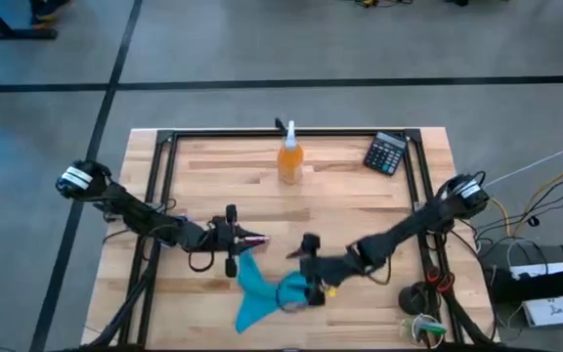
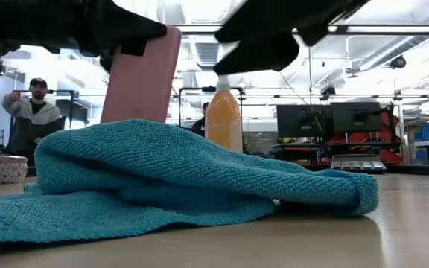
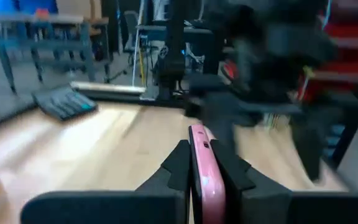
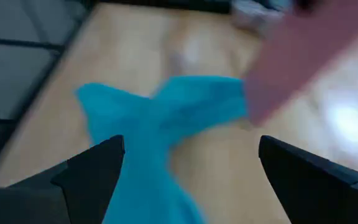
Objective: Apply microfiber cloth
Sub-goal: Spray the back of the pink cellphone using yellow spray bottle
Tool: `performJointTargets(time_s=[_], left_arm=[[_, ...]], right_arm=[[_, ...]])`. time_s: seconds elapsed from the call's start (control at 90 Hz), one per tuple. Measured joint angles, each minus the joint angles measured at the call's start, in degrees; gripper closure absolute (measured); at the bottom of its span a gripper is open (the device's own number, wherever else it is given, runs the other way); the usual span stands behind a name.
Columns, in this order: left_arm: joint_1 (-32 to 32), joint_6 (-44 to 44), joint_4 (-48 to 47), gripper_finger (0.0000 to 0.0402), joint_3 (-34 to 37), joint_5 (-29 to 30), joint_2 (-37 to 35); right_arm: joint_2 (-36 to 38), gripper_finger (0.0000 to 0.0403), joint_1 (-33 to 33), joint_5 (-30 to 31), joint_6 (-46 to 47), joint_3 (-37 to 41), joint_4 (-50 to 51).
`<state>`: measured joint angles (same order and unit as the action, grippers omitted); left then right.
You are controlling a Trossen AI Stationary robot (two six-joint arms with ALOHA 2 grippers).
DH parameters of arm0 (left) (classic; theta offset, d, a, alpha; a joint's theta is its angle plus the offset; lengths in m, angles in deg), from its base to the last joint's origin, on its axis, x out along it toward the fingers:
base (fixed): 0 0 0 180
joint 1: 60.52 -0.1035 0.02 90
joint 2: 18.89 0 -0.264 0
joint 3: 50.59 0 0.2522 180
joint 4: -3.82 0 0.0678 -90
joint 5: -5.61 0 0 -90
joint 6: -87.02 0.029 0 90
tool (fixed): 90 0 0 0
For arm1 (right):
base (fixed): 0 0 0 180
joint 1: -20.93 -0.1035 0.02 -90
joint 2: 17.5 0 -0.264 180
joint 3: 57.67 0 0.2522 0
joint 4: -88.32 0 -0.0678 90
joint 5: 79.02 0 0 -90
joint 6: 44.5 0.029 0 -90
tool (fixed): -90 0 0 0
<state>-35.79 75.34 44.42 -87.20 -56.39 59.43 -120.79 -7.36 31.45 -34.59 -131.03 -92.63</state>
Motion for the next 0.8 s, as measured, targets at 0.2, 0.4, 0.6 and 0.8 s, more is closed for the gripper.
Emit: performJointTargets(time_s=[0.2,0.4,0.6,0.8], left_arm=[[0.2,-10.0,0.1,0.0385,0.0,4.6,0.4],[1.0,-15.6,1.1,0.0385,0.1,6.0,4.7],[4.3,-15.9,11.4,0.0385,0.1,4.6,10.3],[6.8,-15.8,14.2,0.0385,0.1,4.2,11.0]], right_arm=[[-8.1,0.0049,-0.5,0.3,3.0,-3.5,-1.5],[-13.3,0.0049,-0.5,0.1,3.6,-7.0,0.4],[-13.4,0.0049,-0.4,0.1,6.0,-7.4,1.6],[-13.4,0.0056,0.1,0.5,8.0,-7.4,5.3]])
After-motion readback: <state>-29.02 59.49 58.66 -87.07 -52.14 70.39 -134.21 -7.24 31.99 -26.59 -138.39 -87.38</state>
